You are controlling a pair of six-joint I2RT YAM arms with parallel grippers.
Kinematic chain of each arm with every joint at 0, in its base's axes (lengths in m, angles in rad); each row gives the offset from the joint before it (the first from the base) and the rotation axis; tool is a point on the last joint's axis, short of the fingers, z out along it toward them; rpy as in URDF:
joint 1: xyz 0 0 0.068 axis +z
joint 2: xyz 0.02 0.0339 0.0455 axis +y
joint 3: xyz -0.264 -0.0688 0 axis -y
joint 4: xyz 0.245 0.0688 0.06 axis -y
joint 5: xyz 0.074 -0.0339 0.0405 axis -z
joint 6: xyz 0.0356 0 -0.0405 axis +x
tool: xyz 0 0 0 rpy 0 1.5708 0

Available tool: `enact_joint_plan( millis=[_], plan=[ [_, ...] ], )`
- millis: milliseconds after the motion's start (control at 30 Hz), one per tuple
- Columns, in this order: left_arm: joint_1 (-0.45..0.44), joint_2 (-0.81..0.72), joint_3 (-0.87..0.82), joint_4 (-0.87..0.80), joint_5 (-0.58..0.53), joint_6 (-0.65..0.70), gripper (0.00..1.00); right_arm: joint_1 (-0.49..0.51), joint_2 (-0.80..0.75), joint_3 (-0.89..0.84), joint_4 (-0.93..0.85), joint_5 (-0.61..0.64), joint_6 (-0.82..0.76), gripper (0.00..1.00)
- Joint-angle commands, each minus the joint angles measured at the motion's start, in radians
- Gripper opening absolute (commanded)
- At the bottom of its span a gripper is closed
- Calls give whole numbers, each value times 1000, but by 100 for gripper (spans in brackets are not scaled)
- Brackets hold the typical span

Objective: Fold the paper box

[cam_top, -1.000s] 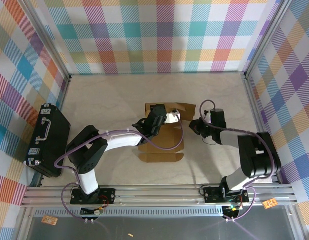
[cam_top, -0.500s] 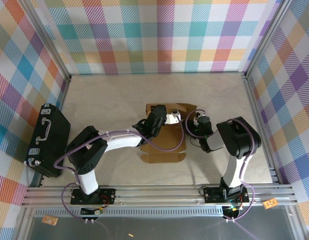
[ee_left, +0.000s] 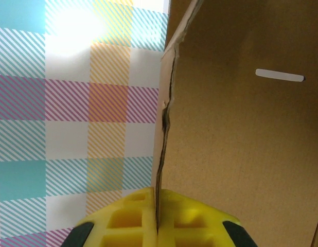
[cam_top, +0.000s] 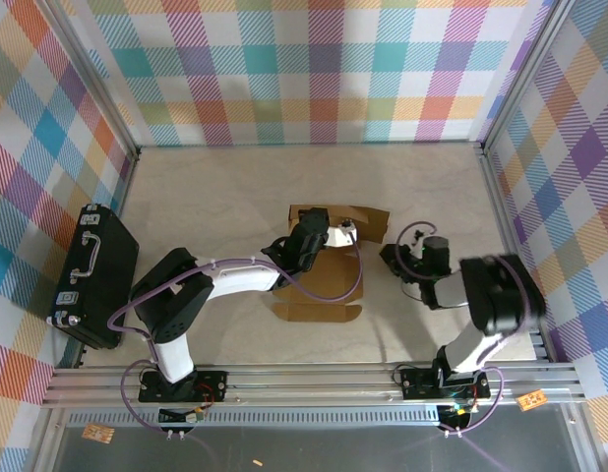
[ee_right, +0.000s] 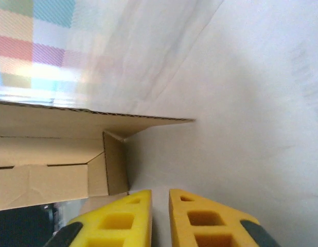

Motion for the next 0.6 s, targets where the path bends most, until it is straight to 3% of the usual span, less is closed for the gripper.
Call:
enact_joint_plan(
  millis=[0, 67, 133, 200, 367, 433, 567],
  plan=[
    [-13, 41, 0, -28, 37, 8, 0, -21, -292, 94, -596, -22, -215, 21],
    [-16, 45, 3, -36, 43, 15, 0, -83, -444, 173, -745, -5, -256, 23],
    [-19, 47, 4, -37, 43, 23, 0, -163, -474, 250, -754, -23, -265, 25],
    [-22, 45, 2, -38, 46, 32, 0, -213, -352, 363, -721, -71, -270, 26],
    [-23, 50, -1, -39, 44, 35, 0, -208, 144, 611, -344, -435, -107, 31],
    [-23, 57, -8, -27, 40, 39, 0, -185, 257, 699, -349, -475, -115, 30],
    [-23, 75, -17, -7, 31, 39, 0, -109, 360, 799, -557, -517, -273, 33]
  ],
)
